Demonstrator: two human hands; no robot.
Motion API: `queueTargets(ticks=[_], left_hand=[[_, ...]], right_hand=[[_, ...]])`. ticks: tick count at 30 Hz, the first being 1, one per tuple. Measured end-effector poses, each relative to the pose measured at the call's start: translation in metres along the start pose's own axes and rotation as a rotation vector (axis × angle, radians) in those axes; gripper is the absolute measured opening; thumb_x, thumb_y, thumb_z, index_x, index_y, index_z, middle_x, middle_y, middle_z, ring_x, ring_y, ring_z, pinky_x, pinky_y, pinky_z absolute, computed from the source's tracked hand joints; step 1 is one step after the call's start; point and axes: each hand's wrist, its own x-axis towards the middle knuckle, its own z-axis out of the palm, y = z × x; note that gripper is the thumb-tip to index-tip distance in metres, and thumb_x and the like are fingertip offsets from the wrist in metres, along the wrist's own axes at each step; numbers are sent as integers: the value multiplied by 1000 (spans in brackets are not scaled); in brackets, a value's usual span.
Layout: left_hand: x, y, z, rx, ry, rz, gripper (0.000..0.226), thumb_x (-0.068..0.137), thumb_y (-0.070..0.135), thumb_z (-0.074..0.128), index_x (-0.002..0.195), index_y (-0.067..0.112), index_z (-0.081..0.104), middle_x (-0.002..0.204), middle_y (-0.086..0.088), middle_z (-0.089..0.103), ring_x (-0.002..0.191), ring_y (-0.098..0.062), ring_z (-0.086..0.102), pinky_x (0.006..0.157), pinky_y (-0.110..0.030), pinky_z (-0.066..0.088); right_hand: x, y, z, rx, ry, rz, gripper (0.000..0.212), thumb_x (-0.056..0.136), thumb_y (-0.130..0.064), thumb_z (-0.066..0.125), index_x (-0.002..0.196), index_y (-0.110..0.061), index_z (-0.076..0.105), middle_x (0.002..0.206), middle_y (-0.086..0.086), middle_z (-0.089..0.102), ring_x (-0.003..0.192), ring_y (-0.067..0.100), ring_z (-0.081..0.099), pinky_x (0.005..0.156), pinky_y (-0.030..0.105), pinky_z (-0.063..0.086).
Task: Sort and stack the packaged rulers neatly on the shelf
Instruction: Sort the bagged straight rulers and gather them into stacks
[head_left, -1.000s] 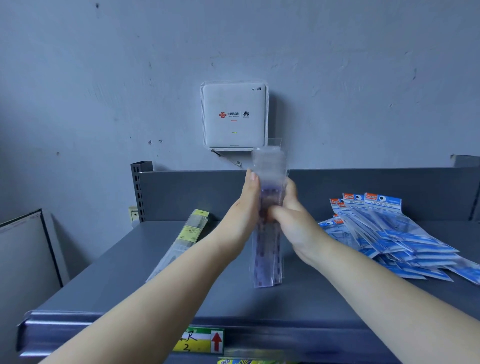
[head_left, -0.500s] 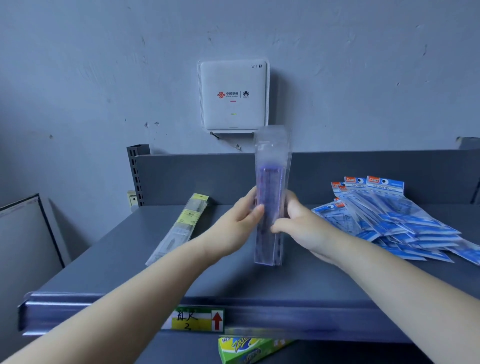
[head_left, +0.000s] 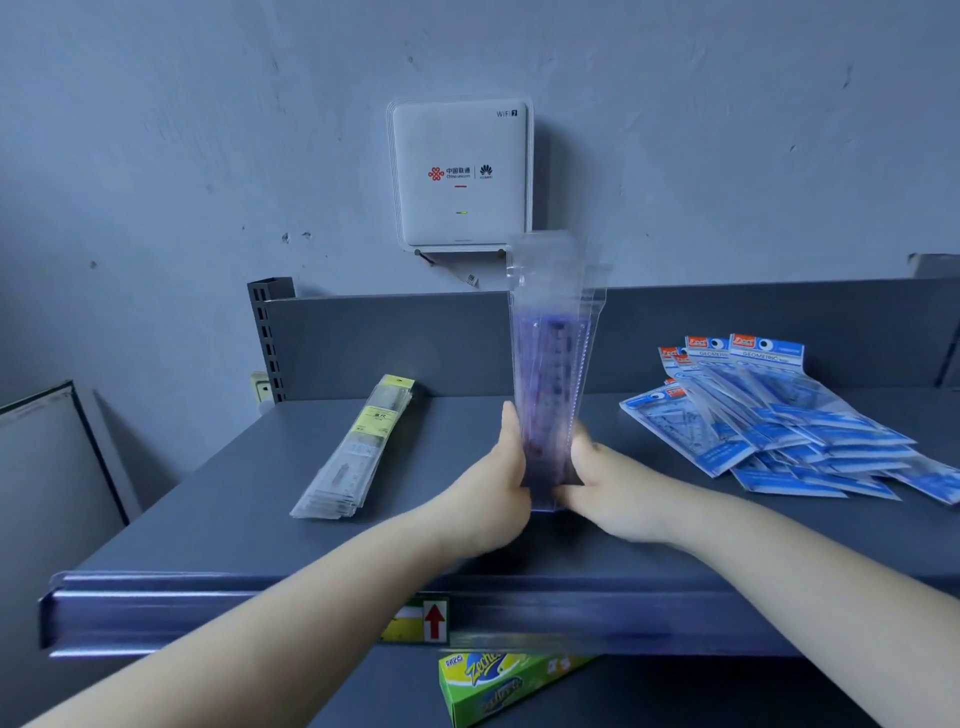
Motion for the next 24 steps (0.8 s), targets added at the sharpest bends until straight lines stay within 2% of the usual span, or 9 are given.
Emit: queueTargets(ticks=[2, 4, 6, 8, 11, 14, 16, 18, 24], left_hand=[[0, 4, -8, -13, 10, 14, 75, 80, 4, 38, 148, 19, 10, 138, -1, 47, 128, -18, 46, 110, -35, 35], [0, 13, -18, -102, 72, 46, 57, 84, 13, 48, 139, 18, 32, 130, -2, 53, 120, -13, 52, 105, -27, 39], [1, 26, -30, -249, 126, 64, 45, 93, 12, 53, 134, 19, 38, 121, 2, 54, 99, 2, 59, 89, -10, 45], [2, 36, -41, -286, 146, 91, 47, 95, 11, 51, 138, 23, 36, 117, 6, 55, 88, 8, 60, 76, -5, 47], [4, 44, -55, -264, 176, 127, 51, 93, 15, 54, 140, 26, 36, 122, -3, 56, 101, -7, 61, 85, -13, 47], [5, 44, -59, -218, 148, 117, 46, 92, 19, 57, 135, 24, 43, 119, -7, 56, 96, -11, 62, 89, -22, 47], [5, 40, -58, -164, 127, 90, 39, 91, 23, 58, 128, 22, 47, 114, -4, 57, 90, -9, 60, 86, -26, 49], [4, 35, -55, -105, 97, 38, 29, 91, 27, 56, 119, 21, 50, 113, -1, 57, 96, -12, 57, 89, -35, 50], [4, 43, -57, -115, 109, 41, 34, 97, 29, 46, 130, 29, 42, 122, 5, 58, 108, -9, 56, 96, -32, 49]], right_hand=[[-3, -6, -4, 12, -3, -20, 69, 93, -8, 48, 144, -31, 9, 126, -7, 54, 115, 12, 52, 93, 14, 42], [-5, -14, -11, 63, 48, -59, 66, 94, -7, 48, 145, -28, 12, 130, -7, 52, 118, 9, 49, 85, 8, 40], [-6, -22, -19, 126, 115, -96, 68, 94, -7, 49, 146, -29, 10, 131, -12, 48, 121, 5, 45, 81, -2, 36], [-5, -28, -27, 145, 150, -116, 75, 95, -7, 48, 147, -34, 2, 129, -17, 43, 120, 0, 41, 76, -8, 32], [-3, -36, -40, 130, 172, -144, 78, 95, -9, 47, 147, -37, -4, 131, -19, 42, 119, 0, 41, 77, -6, 32], [-1, -40, -47, 58, 151, -144, 73, 95, -11, 47, 147, -33, 1, 126, -19, 42, 119, -1, 40, 75, -10, 28], [-1, -37, -46, 9, 101, -135, 71, 95, -13, 49, 147, -32, 4, 131, -16, 41, 124, 1, 38, 86, -2, 30], [-2, -30, -41, -35, 38, -107, 74, 93, -16, 51, 147, -33, 3, 135, -13, 41, 127, 6, 38, 96, 15, 30], [1, -30, -40, 49, 91, -111, 73, 92, -16, 54, 145, -34, 7, 134, -9, 47, 125, 8, 44, 102, 23, 32]])
